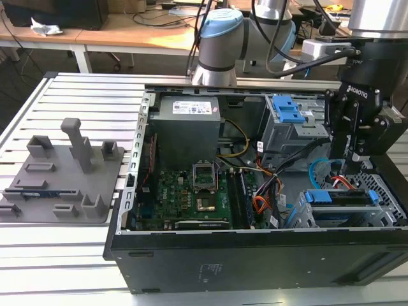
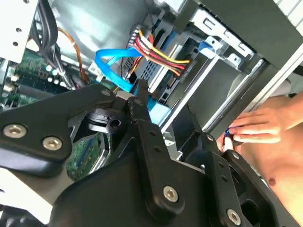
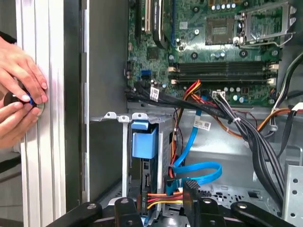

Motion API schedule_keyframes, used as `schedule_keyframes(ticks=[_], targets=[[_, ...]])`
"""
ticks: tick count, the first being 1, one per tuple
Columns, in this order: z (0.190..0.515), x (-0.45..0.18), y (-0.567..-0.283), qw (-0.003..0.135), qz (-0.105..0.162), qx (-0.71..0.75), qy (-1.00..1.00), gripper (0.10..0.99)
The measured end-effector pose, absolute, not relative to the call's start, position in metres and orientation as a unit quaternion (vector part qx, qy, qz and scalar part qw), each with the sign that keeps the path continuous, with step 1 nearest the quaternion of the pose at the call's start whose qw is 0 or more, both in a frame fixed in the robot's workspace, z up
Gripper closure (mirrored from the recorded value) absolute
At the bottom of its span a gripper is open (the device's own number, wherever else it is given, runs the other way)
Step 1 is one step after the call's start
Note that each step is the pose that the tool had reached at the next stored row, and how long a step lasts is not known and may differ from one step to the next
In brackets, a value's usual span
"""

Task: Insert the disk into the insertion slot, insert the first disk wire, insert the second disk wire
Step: 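Insert the second disk wire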

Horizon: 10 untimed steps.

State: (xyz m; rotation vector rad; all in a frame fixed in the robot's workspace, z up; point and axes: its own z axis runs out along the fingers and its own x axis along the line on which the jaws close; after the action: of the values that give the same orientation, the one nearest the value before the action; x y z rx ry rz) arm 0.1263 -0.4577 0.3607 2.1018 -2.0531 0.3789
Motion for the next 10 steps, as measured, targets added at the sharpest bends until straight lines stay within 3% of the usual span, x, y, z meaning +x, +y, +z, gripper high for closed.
schedule_keyframes(ticks=[10], targets=[[0.3593, 0.1257, -0.4568, 0.099, 0.124, 0.707, -0.689, 0.604]])
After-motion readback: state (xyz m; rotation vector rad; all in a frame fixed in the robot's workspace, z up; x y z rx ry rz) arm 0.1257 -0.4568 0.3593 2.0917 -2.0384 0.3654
